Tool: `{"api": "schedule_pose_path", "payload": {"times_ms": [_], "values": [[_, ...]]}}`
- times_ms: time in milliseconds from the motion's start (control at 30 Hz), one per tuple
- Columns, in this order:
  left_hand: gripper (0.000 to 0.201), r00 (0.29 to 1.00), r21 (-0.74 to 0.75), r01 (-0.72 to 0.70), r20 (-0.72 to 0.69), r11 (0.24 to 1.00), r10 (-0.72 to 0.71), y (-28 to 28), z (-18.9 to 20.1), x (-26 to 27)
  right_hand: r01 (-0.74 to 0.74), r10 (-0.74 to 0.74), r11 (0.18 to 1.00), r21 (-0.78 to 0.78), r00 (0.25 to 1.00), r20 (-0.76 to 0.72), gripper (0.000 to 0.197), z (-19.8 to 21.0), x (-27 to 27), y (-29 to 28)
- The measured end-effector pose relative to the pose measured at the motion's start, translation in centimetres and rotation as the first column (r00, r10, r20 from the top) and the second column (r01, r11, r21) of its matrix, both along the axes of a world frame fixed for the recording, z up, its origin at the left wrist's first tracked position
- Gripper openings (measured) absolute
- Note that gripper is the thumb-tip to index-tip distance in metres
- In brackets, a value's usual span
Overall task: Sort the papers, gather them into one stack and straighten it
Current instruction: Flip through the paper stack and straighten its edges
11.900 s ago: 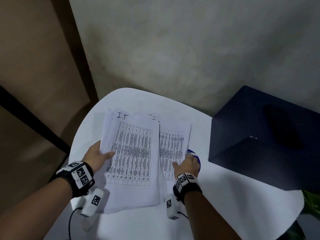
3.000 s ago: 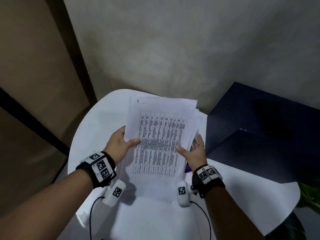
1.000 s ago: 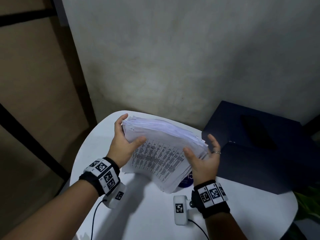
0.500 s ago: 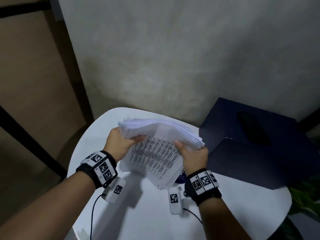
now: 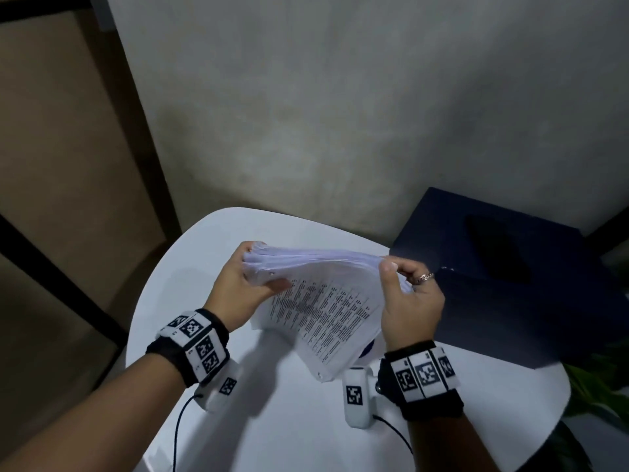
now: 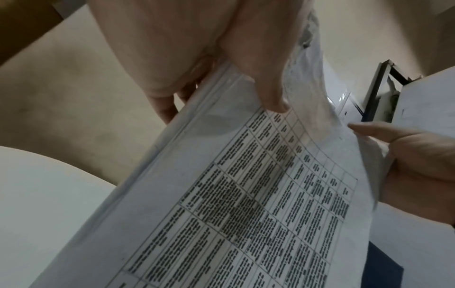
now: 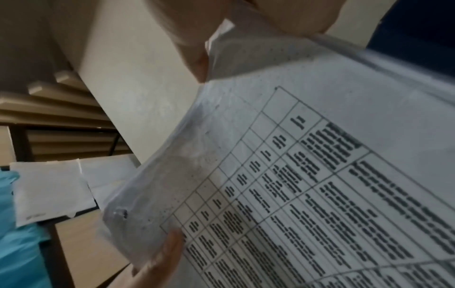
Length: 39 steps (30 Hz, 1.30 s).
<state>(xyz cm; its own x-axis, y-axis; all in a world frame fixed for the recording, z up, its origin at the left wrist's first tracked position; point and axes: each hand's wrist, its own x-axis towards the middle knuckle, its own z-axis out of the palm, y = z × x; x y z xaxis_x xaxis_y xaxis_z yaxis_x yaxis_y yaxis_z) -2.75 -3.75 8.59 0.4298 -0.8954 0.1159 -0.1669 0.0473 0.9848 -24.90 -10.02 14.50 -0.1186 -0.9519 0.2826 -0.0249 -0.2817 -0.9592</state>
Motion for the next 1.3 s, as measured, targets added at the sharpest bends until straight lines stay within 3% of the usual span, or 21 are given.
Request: {"api": "schedule_pose_path", "payload": {"times_ms": [67,133,233,300,367,467,500,600,733,833,1000,1100,1233,1300], "values": [[0.055,0.999,0.006,0.005,-0.038,1.0,-0.005,-0.2,0.0,0.1,0.052,-0.052,0.999,0.001,0.996,0.067,0.02,-0.1,-0.1,-0.3],[0.055,0.999,0.002,0.013,-0.032,1.0,-0.013,-0.4,-0.1,0.0,0.055,-0.053,0.998,-0.012,0.992,0.111,0.022,0.1,0.1,-0.6],[0.051,1.0,-0.012,-0.001,-0.01,1.0,0.001,-0.7,-0.1,-0.1,0.1,-0.099,0.995,-0.018,0.994,0.043,0.023,0.2,0.8,-1.0],[0.05,1.0,-0.008,0.0,-0.019,1.0,0.0,-0.8,0.0,-0.1,0.151,-0.152,0.988,0.021,0.98,0.131,0.024,0.1,0.6,-1.1],[0.049,1.0,0.001,-0.007,-0.03,1.0,0.007,-0.9,0.1,0.0,0.105,-0.114,0.993,0.051,0.966,0.233,0.025,-0.3,0.1,-1.1],[0.044,0.994,0.007,-0.038,-0.106,0.999,0.038,-0.9,-0.1,0.0,-0.059,0.042,0.994,0.092,0.983,0.181,0.047,-2.3,-0.8,-0.5],[0.04,0.989,0.013,-0.046,-0.142,0.999,0.048,-1.0,-0.1,-0.1,-0.092,0.073,0.986,0.138,0.987,0.14,0.047,-2.7,-0.7,-0.3],[0.03,0.974,-0.028,-0.112,-0.202,0.993,0.104,-1.1,0.9,-1.1,-0.103,0.086,0.967,0.234,0.993,0.08,0.025,-2.7,-0.5,0.1],[0.02,0.98,-0.151,-0.188,-0.09,0.971,0.176,0.1,1.7,-1.9,-0.085,0.072,0.984,0.159,0.994,0.085,0.026,-2.4,-1.6,0.4],[0.031,0.996,-0.068,-0.071,0.053,0.995,0.075,1.5,0.7,-1.8,-0.095,0.098,0.976,0.196,0.995,-0.007,0.04,-3.5,-1.8,0.9],[0.071,0.988,-0.179,-0.156,-0.041,0.971,0.151,1.1,2.3,-2.9,-0.127,0.123,0.972,0.197,0.992,0.033,0.035,-3.7,-0.7,0.9],[0.053,0.956,-0.229,-0.283,0.006,0.931,0.292,-0.1,3.8,-3.3,-0.12,0.114,0.971,0.205,0.993,0.038,0.037,-3.4,-0.4,0.9],[0.014,0.916,-0.282,-0.358,0.081,0.89,0.393,-1.5,4.8,-3.1,-0.118,0.113,0.974,0.191,0.993,0.035,0.043,-3.1,-0.4,0.9],[0.005,0.905,-0.288,-0.388,0.06,0.876,0.421,-1.9,4.9,-2.8,-0.122,0.116,0.974,0.191,0.992,0.04,0.041,-3.0,-0.3,0.9]]}}
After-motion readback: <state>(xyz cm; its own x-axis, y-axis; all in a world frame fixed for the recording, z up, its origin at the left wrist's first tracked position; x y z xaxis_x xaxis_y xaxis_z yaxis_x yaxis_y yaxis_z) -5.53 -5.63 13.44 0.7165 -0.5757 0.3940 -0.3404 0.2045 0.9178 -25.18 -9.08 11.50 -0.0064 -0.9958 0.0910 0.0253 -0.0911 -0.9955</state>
